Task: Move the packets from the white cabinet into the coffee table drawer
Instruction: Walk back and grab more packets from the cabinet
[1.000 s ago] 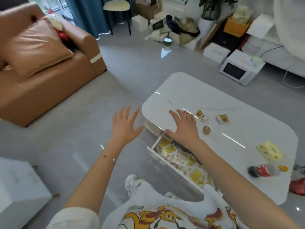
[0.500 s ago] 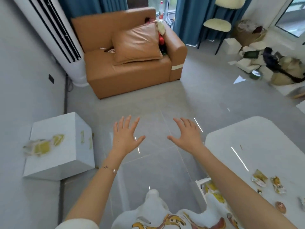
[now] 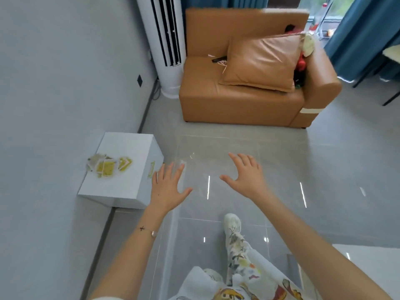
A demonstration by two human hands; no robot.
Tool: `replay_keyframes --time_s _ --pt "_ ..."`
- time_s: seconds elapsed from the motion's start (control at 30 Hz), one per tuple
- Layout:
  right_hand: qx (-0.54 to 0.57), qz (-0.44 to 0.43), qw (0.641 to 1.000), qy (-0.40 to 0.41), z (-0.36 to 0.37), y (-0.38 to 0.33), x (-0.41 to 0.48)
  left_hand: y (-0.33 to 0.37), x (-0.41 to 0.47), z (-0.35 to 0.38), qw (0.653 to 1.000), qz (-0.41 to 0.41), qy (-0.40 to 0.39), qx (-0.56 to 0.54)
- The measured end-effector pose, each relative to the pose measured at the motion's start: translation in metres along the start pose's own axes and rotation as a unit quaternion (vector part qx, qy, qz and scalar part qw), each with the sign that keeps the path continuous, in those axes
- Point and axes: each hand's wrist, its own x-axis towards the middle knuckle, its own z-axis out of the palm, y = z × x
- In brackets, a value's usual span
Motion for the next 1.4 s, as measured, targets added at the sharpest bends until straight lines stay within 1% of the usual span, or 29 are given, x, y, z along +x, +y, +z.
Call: replay_keyframes --time_s 0.13,0.23,0.37,0.53,0.67,0.8,0.93,1.07,1.1,1.17,1.27,1.4 --pt "-0.014 -0.066 0.997 -0.045 0.004 -0.008 0.070 -0.013 0.039 -0.006 0.997 -0.067 -0.028 0.000" --pt "-0.016 -0.120 0.990 -0.071 -0.008 -0.018 0.132 -0.017 0.073 -0.026 0.992 -0.119 -0.044 -0.001" --pt "-0.002 -0.194 0.978 -0.080 -0.033 -0.057 0.214 -0.028 0.101 -0.066 0.981 -0.193 -0.007 -0.024" --pt "0.013 -0.287 0.953 -0.098 -0.042 -0.129 0.279 -0.069 0.101 -0.091 0.948 -0.311 0.029 -0.058" --pt "-0.031 -0.354 0.923 -0.148 -0.017 -0.181 0.314 -0.112 0.093 -0.085 0.913 -0.395 0.046 -0.091" --pt "-0.060 -0.389 0.899 -0.192 0.021 -0.229 0.346 -0.164 0.099 -0.067 0.878 -0.460 0.046 -0.124" --pt "-0.095 -0.414 0.877 -0.225 0.065 -0.272 0.387 -0.225 0.127 -0.037 0.846 -0.503 0.036 -0.170" --pt "-0.112 -0.427 0.860 -0.256 0.099 -0.319 0.428 -0.276 0.166 -0.008 0.832 -0.515 -0.039 -0.202" --pt "-0.108 -0.428 0.859 -0.259 0.110 -0.332 0.438 -0.289 0.176 -0.003 0.830 -0.515 -0.041 -0.212" --pt "-0.105 -0.419 0.857 -0.281 0.140 -0.355 0.459 -0.317 0.198 0.012 0.812 -0.524 -0.021 -0.256" --pt "-0.095 -0.402 0.851 -0.325 0.212 -0.377 0.483 -0.360 0.229 0.057 0.771 -0.543 0.017 -0.331" --pt "-0.099 -0.376 0.836 -0.387 0.349 -0.385 0.501 -0.410 0.262 0.155 0.732 -0.574 0.042 -0.364"
